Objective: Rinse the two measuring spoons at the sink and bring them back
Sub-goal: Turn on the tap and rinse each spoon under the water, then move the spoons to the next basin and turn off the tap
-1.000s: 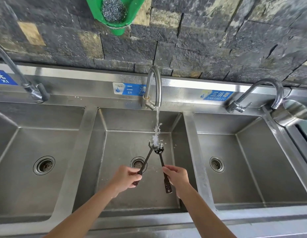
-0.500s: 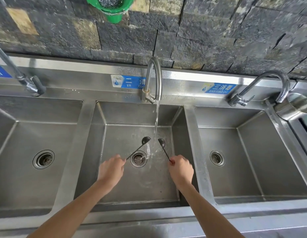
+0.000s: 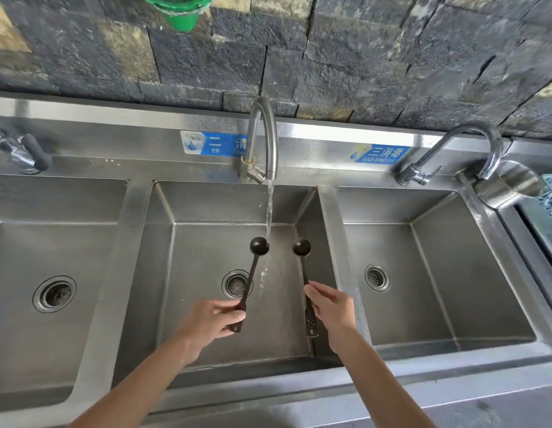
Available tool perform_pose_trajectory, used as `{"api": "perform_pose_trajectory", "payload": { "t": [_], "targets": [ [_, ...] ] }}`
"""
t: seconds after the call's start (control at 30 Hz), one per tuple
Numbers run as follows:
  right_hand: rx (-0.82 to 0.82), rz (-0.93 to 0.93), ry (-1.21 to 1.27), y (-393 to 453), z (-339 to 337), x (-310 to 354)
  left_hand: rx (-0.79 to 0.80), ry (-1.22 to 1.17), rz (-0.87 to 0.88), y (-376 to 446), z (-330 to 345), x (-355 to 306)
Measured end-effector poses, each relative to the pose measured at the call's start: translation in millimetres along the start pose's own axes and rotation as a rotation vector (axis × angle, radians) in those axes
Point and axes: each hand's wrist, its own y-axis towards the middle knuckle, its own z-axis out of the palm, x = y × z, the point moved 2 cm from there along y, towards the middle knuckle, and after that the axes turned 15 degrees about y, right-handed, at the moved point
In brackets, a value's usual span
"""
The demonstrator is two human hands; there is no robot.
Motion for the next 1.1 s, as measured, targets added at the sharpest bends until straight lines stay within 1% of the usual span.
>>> {"api": "perform_pose_trajectory", "payload": {
  "t": [0.1,0.17,0.3,0.4,0.6,0.77,0.87,1.0,1.1],
  "targets": [
    [0.002,0.001,0.07,-2.6,-20.4,11.5,0.061,-0.021,-0.011,0.7,23.9,-12.8],
    [-0.037,-0.017,0.141,6.7,-59.0,21.4,0.121,0.01,-0.003,6.1,65.0,-29.8],
    [-0.027,-0.006,0.155,9.5,-77.0,35.2,0.134,0.0,0.031,3.2,86.1,-49.9],
    [-0.047,-0.022,0.13,39.3,-123.4,51.0,0.127,-0.027,0.033,12.8,141.9,-71.4],
    [-0.095,0.033,0.101,113.8,-205.5,55.5,0.162,-0.008,-0.02,44.7,262.7,-98.5],
    [-0.137,0.09,-0.009,181.0,-255.4,37.2,0.112,-0.013,-0.069,83.0,355.6,-111.0],
    [-0.186,0.156,-0.046,217.2,-278.1,17.3,0.029,-0.043,-0.14,108.3,400.0,-108.1],
    [-0.208,0.243,-0.073,261.5,-293.3,-15.4,-0.048,-0.035,-0.27,152.2,439.4,-87.3],
    [-0.152,0.292,-0.149,287.0,-295.3,-43.5,-0.122,0.028,-0.333,183.7,452.2,-61.1]
  ]
}}
